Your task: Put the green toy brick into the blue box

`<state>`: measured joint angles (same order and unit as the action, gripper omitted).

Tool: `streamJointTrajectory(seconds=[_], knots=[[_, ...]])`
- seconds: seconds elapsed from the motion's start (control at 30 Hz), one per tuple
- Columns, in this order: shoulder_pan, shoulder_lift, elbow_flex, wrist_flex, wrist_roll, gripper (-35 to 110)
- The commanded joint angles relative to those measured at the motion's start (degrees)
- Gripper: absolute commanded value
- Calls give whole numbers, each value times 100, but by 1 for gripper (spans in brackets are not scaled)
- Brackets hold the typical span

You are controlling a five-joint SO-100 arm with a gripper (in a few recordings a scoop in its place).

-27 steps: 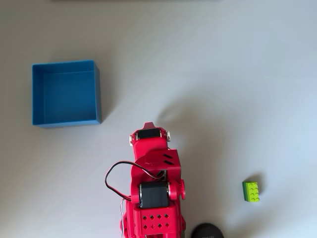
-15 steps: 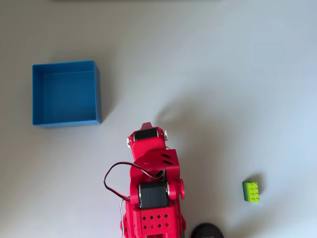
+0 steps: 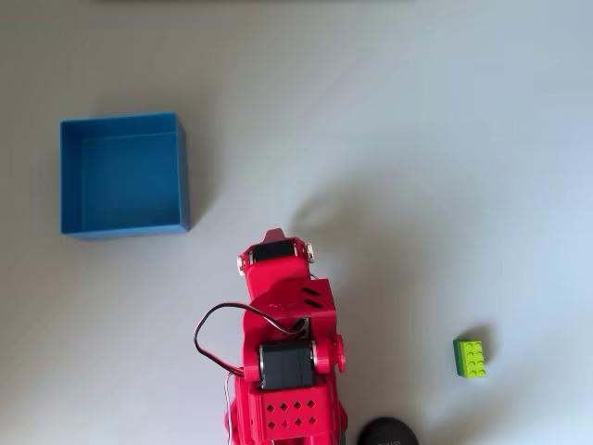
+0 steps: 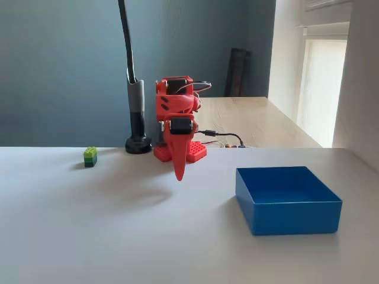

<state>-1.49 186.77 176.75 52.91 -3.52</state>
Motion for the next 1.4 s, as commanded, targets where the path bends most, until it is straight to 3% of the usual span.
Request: streamJointTrajectory(seconds=[0.0, 0.2, 0.5, 0.8, 1.0, 1.37], knots=[[-62, 26, -132, -237, -44, 0], [-62, -334, -756, -229, 114, 0], [316, -2312, -2206, -220, 826, 0], [1688, -4192, -3524, -141, 1354, 0], [2672, -5476, -4860, 677, 1582, 0], [4061, -6803, -5950, 1160, 1327, 4]])
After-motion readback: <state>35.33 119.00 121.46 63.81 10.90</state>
